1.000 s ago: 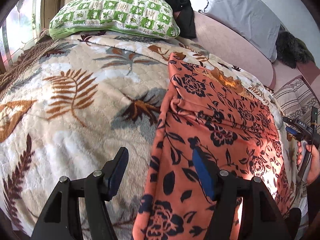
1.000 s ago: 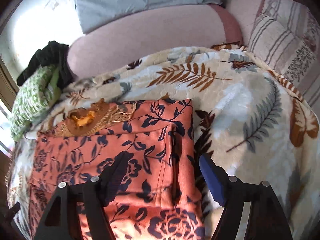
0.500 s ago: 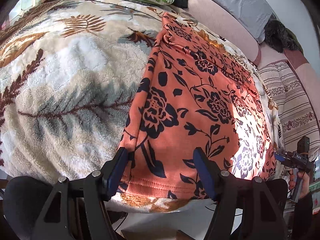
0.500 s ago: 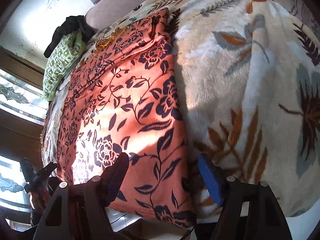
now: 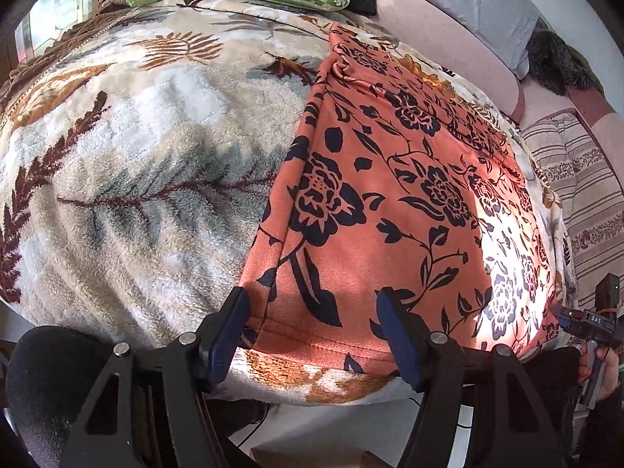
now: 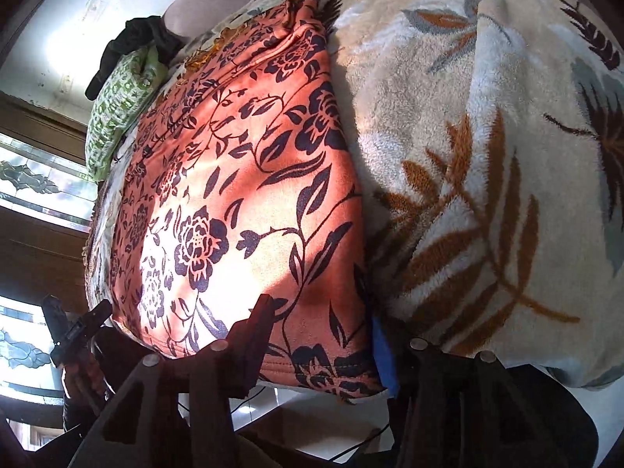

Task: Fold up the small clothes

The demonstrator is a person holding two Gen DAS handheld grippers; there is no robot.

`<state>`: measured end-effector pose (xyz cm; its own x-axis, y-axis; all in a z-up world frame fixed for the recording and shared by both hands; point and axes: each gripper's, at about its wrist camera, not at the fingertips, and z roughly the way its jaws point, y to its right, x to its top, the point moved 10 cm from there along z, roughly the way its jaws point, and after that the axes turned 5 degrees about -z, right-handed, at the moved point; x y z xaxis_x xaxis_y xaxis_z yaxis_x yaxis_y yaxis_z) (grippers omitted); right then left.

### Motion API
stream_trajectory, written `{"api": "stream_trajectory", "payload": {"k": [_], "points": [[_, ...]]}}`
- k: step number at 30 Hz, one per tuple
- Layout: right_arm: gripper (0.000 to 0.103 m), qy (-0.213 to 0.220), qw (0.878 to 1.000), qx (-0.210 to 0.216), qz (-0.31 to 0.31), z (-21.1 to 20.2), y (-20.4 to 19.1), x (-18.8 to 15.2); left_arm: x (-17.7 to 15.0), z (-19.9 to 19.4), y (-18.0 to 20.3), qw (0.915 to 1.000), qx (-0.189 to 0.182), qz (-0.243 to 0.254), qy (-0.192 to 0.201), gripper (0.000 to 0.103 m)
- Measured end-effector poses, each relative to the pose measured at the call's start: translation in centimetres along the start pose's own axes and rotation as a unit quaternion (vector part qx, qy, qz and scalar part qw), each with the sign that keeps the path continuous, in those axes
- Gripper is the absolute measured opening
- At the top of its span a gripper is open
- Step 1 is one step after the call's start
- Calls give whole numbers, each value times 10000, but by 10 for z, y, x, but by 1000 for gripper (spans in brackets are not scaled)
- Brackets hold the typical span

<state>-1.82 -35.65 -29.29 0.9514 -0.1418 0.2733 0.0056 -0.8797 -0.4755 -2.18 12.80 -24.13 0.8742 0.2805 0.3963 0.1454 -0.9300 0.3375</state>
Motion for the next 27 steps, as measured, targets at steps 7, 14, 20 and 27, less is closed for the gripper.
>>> {"api": "stream_trajectory", "payload": {"k": [7, 14, 20, 27], "points": [[53, 88, 9998, 170, 24, -13, -12, -2, 10, -29, 7, 9977, 187, 297, 579, 78], [48, -68, 9997, 221, 121, 1, -8, -6, -2, 9, -3, 9979, 548, 352, 13, 61], [20, 66, 9995, 288, 146, -13, -11, -4, 1, 10, -9, 9993, 353, 114, -69, 13], [48, -27, 9980, 438, 448, -1, -5, -9, -4, 10, 8, 9989, 276, 356, -102, 63]]}}
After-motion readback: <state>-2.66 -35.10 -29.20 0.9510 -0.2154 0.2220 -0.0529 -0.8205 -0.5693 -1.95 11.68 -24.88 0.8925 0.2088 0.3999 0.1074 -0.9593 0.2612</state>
